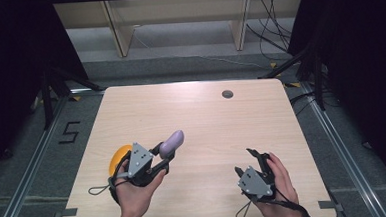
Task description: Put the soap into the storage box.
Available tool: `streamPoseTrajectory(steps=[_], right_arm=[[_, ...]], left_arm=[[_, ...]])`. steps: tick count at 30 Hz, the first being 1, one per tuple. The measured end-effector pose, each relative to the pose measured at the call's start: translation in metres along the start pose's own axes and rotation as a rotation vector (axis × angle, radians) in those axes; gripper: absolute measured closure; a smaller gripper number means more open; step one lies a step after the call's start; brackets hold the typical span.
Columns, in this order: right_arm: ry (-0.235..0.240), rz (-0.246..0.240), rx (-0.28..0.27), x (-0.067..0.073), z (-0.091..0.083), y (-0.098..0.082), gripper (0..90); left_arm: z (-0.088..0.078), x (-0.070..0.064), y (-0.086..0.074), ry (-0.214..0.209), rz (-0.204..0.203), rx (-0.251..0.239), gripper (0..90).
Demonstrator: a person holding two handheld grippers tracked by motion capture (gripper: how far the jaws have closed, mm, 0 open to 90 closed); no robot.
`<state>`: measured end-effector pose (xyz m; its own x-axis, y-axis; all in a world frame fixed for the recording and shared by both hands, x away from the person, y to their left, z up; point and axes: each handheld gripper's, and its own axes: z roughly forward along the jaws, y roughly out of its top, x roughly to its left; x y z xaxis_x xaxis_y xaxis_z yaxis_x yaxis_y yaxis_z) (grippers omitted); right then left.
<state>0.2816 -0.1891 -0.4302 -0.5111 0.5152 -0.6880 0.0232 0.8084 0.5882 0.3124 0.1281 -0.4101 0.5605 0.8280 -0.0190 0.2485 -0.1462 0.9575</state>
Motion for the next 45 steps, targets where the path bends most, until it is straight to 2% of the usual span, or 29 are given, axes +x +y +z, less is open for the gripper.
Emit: streamPoseTrajectory(steps=[16,18,22,29,32,44,45], right_arm=[[-0.002,0.012,0.012,0.001,0.0,-0.001,33.6],[-0.009,-0.016,0.008,-0.001,0.001,0.0,33.6],[-0.002,-0.006,0.007,0.0,0.001,0.0,33.6],[-0.002,-0.006,0.007,0.0,0.001,0.0,33.6],[-0.001,-0.006,0.009,0.0,0.001,0.0,33.6],[-0.002,-0.007,0.007,0.0,0.001,0.0,33.7],[-0.006,-0.013,0.007,0.0,0.001,0.0,33.7]], left_arm=[[-0.008,0.013,-0.006,0.047,-0.024,-0.017,58.9],[-0.009,0.014,-0.007,0.055,-0.028,-0.018,58.9],[-0.01,0.017,-0.008,0.069,-0.03,-0.026,58.9],[-0.013,0.021,-0.011,0.093,-0.035,-0.022,58.9],[-0.015,0.022,-0.012,0.104,-0.053,-0.029,58.9],[-0.02,0.025,-0.016,0.139,-0.058,-0.04,58.9],[-0.02,0.025,-0.017,0.139,-0.07,-0.04,58.9]])
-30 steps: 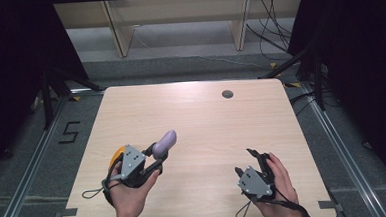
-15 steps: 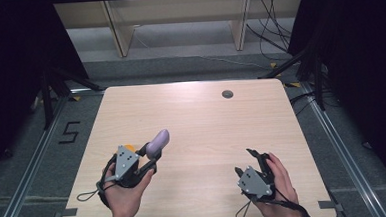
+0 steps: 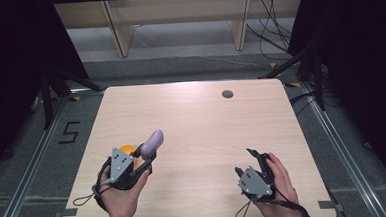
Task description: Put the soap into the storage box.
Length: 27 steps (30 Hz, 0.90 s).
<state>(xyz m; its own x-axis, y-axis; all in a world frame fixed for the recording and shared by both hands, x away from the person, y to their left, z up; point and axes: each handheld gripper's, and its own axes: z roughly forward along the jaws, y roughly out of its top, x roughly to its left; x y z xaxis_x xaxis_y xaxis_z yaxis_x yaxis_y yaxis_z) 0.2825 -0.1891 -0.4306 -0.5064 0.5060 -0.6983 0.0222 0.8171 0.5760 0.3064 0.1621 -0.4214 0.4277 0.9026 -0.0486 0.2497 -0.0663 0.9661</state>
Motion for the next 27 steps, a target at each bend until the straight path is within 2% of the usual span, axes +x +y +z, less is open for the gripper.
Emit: streamPoseTrajectory(steps=[9,13,27], right_arm=[[0.002,0.003,0.003,0.0,0.0,0.0,33.7],[0.007,0.028,0.006,0.002,0.0,0.0,33.6],[0.004,0.02,0.005,0.001,0.001,0.0,33.8]], left_arm=[[-0.005,0.001,-0.006,0.047,-0.008,-0.011,58.9],[-0.006,0.003,-0.008,0.06,-0.012,-0.012,58.9],[-0.014,0.016,-0.011,0.141,-0.037,-0.037,58.9]])
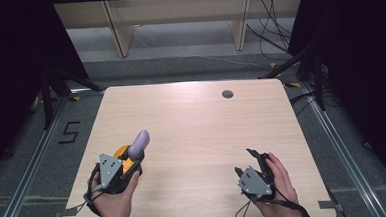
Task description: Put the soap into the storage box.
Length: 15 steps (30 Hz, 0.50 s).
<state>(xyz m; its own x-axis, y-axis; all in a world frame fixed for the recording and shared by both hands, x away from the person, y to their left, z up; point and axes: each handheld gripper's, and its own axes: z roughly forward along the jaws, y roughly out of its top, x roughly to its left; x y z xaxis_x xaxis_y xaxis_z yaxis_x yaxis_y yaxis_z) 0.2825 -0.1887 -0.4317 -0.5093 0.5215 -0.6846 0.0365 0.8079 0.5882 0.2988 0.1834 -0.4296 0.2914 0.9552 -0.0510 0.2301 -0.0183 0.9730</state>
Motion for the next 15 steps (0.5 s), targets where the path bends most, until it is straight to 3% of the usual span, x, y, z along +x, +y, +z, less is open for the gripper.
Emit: streamPoseTrajectory(steps=[8,15], right_arm=[[0.004,0.011,0.002,0.0,0.0,0.0,34.0],[0.009,0.015,0.001,0.0,0.0,0.0,34.1]], left_arm=[[-0.002,0.008,-0.001,0.034,-0.027,-0.018,58.9],[-0.004,0.011,-0.002,0.056,-0.024,-0.022,58.9]])
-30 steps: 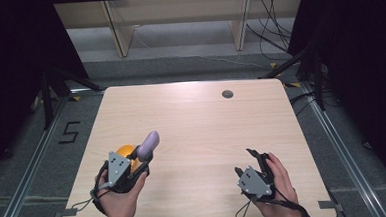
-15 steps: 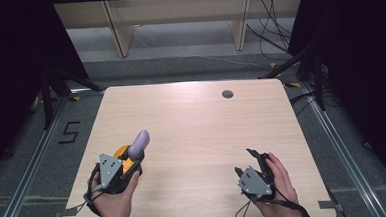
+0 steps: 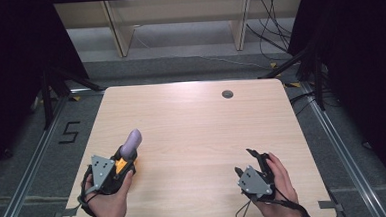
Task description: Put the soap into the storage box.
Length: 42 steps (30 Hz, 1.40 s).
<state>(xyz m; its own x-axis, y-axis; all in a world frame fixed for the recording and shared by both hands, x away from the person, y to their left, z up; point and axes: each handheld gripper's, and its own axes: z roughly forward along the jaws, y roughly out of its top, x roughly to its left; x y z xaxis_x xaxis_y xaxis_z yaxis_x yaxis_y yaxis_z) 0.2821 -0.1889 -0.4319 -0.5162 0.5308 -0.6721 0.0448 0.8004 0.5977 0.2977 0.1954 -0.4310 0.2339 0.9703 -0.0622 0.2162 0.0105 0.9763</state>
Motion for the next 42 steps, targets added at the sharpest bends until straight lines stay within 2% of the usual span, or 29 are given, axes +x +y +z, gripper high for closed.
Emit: streamPoseTrajectory(steps=[1,13,15,16,17,18,25,28,29,35,38,42], right_arm=[[0.003,-0.011,-0.004,-0.001,0.0,0.0,34.1],[0.006,-0.009,-0.002,-0.001,0.0,0.0,34.1],[-0.003,-0.014,-0.006,-0.001,0.0,0.0,34.1],[0.018,-0.009,0.0,-0.001,0.001,0.0,34.1],[0.018,-0.009,0.0,-0.001,0.001,0.0,34.1],[0.004,-0.011,-0.004,-0.001,0.0,0.0,34.1],[-0.003,-0.009,-0.002,-0.001,0.0,0.0,34.1],[0.006,-0.013,-0.005,-0.001,0.001,0.0,34.1],[0.005,-0.006,-0.002,-0.001,0.001,0.0,34.0],[0.002,-0.014,-0.006,-0.002,0.001,0.0,34.0],[0.03,-0.007,0.004,-0.001,0.001,0.0,34.1],[0.029,-0.009,0.005,-0.001,0.001,0.0,34.0]], left_arm=[[0.0,0.001,0.0,0.007,0.002,0.0,58.9],[0.003,0.021,-0.014,0.121,-0.027,0.012,58.9],[0.005,0.025,-0.018,0.137,-0.037,0.025,58.9],[0.007,0.027,-0.021,0.142,-0.037,0.032,58.9],[0.008,0.029,-0.023,0.145,-0.035,0.041,58.9],[0.01,0.029,-0.025,0.15,-0.045,0.046,58.9],[0.024,0.034,-0.045,0.172,-0.056,0.111,58.8],[0.028,0.034,-0.048,0.176,-0.063,0.123,58.8],[0.029,0.034,-0.049,0.179,-0.052,0.13,58.8],[0.034,0.035,-0.054,0.178,-0.043,0.144,58.7],[0.036,0.034,-0.057,0.178,-0.046,0.152,58.7],[0.038,0.034,-0.059,0.173,-0.039,0.178,58.6]])
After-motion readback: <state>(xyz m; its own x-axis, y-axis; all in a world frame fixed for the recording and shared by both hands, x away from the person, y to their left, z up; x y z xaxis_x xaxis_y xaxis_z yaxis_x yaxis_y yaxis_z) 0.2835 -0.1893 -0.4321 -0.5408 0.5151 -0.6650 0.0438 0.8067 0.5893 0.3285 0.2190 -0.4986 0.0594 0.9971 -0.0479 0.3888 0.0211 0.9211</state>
